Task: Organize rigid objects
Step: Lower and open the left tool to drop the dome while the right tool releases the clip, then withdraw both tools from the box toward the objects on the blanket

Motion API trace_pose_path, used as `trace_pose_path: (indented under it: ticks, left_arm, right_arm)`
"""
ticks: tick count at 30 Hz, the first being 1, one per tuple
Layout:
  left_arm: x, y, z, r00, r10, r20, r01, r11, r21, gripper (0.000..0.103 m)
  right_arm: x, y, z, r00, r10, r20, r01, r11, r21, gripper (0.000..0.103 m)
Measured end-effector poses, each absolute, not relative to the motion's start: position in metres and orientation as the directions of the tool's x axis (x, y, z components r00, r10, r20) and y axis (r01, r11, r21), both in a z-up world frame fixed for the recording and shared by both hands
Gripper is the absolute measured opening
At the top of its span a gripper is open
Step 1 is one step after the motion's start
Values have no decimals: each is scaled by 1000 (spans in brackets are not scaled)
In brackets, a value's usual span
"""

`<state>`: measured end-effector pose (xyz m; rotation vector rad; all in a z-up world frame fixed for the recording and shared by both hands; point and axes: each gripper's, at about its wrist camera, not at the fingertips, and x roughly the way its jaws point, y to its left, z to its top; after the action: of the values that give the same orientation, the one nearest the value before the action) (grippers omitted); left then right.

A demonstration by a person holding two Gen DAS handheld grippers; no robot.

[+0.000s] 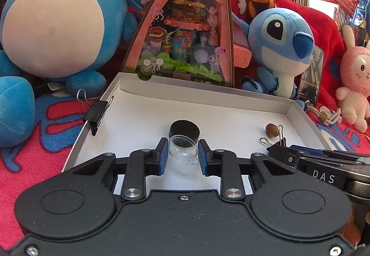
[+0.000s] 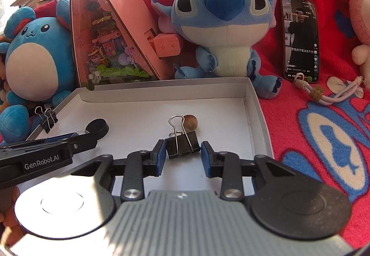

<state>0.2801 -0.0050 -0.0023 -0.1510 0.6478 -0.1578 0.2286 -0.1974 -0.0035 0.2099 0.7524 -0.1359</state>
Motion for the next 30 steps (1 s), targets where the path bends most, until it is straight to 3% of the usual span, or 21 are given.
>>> trace_pose_path:
  ticks: [8, 12, 13, 20, 25, 30]
  left_arm:
    - [280, -5, -2, 785, -194, -588, 94, 976, -195, 27]
    - [277, -5, 0, 783, -202, -588, 97, 974, -205, 42]
    - [275, -5, 1, 783, -195, -591, 90, 975, -202, 46]
    - [262, -1, 8, 786, -185, -590, 79, 976, -201, 59]
    - [243, 3, 20, 810, -174, -560, 89, 980, -176, 76]
    - [222, 6, 30, 816, -187, -546, 109, 979, -174, 79]
  right_arm:
    - [227, -197, -5, 723, -53, -689, 204, 969, 139, 41]
    - [226, -197, -4, 722, -56, -689, 211, 967, 142, 47]
    - [225, -198, -4, 724, -54, -688, 213, 966, 148, 57]
    - [213, -194, 7, 746, -52, -664, 190, 972, 137, 66]
    - [199, -190, 18, 764, -53, -643, 165, 980, 115, 73]
    - [182, -191, 29, 779, -42, -626, 154, 980, 126, 80]
